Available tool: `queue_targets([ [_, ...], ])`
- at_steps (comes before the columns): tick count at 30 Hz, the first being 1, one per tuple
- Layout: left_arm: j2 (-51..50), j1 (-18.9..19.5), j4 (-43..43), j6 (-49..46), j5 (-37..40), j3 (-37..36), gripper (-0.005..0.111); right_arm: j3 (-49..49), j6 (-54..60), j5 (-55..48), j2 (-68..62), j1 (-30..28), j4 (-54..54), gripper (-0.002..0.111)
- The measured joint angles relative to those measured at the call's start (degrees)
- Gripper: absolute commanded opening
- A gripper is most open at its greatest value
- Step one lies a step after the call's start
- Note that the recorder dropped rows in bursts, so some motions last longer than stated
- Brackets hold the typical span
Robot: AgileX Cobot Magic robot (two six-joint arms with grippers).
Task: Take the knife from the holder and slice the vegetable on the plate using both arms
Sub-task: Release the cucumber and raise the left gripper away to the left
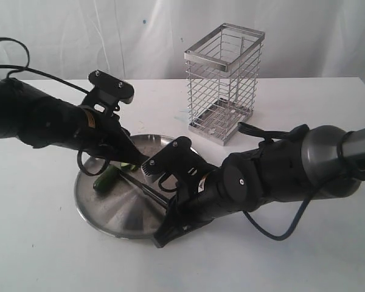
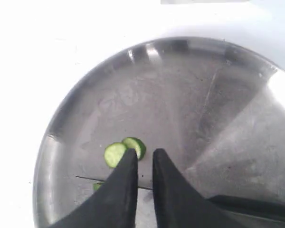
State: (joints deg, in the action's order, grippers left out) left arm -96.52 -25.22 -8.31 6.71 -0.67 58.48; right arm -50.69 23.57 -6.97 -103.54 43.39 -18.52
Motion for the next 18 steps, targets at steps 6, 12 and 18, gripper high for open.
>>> queue_targets([
  [6,3.3,0.0,0.0,-0.2,3.5,0.0,0.018,0.0,0.0,1.3,0.0,-0.1,0.2,0.000],
  [12,7.3,0.0,0.0,-0.3,7.0,0.0,0.021,0.0,0.0,1.5,0.0,-1.7,0.2,0.000],
  [18,11.1,0.0,0.0,-0.3,10.7,0.0,0.022,0.0,0.0,1.5,0.0,-1.8,0.2,0.000],
])
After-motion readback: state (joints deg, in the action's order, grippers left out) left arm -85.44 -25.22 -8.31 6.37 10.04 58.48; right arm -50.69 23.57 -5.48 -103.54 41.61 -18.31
